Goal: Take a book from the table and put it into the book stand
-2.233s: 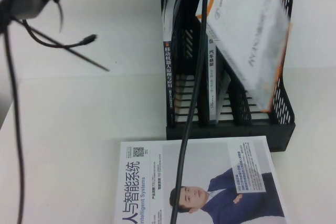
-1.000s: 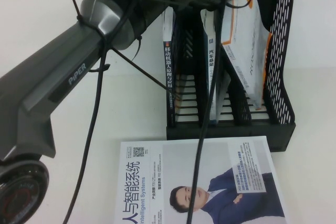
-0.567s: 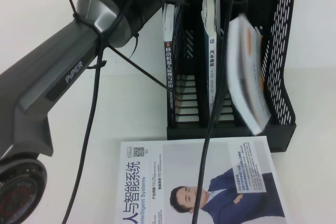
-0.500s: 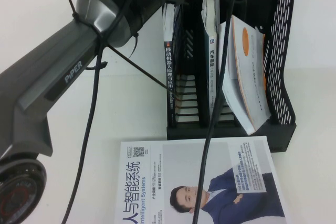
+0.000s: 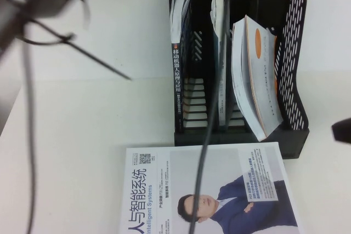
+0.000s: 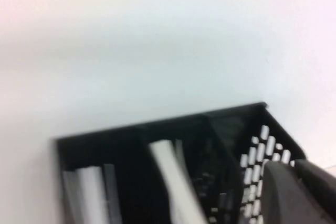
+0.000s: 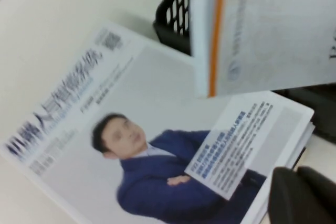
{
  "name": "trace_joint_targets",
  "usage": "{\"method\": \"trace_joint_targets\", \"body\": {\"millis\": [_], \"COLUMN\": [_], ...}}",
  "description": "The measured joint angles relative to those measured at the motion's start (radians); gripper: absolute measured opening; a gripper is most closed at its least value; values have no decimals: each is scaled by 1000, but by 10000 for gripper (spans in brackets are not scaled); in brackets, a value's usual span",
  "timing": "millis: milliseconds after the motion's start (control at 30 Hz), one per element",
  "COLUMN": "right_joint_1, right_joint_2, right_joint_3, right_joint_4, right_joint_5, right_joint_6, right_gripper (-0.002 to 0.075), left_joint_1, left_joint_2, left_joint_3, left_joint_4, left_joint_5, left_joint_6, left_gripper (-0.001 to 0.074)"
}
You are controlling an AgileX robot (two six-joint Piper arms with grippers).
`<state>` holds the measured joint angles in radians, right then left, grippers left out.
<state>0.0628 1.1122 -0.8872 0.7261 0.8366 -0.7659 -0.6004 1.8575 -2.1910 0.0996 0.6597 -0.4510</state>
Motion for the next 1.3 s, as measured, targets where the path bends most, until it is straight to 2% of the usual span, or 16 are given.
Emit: {"method": "trace_joint_targets", "body": {"millis": [133, 233, 333, 400, 467, 500, 600, 633, 700, 767, 867, 1067, 1233, 1300], "right_joint_1": [168, 258, 321, 350, 378, 390, 413, 415, 420, 422, 428, 441, 441, 441], "right_joint_2": [-86, -137, -149, -142, -125, -110, -48, -23, 29, 87, 174, 311, 389, 410], "right_joint_3": [102, 170, 193, 196, 196, 196, 173, 158, 127, 92, 34, -38, -47, -49], "right_joint_4": [-76, -96, -100, -96, -77, -66, -56, -56, -54, -54, -52, -52, -55, -55], "right_joint_5": [-179, -314, -372, -395, -421, -441, -488, -495, -504, -518, -557, -642, -726, -771], "right_joint_6": [4, -40, -55, -57, -62, -65, -68, -69, -69, -69, -69, -69, -71, -73], "right_gripper": [5, 6, 17, 52, 117, 173, 403, 482, 591, 645, 678, 690, 689, 659], "left_joint_1": [5, 5, 5, 5, 5, 7, 52, 83, 163, 269, 418, 633, 675, 675], "left_joint_2": [-113, -178, -248, -314, -392, -424, -538, -578, -644, -711, -805, -978, -1108, -1145], "left_joint_3": [-2, -3, 39, 106, 204, 247, 411, 463, 548, 626, 709, 831, 906, 936], "left_joint_4": [69, 84, 87, 92, 112, 125, 131, 116, 64, -23, -100, -89, -9, -1], "left_joint_5": [124, 220, 272, 272, 259, 249, 205, 197, 190, 190, 220, 280, 306, 314], "left_joint_6": [71, 133, 173, 190, 197, 200, 204, 204, 204, 192, 185, 183, 183, 183], "left_gripper": [4, 1, 1, 1, 1, 1, 1, 1, 1, 1, 1, 1, 0, 0]}}
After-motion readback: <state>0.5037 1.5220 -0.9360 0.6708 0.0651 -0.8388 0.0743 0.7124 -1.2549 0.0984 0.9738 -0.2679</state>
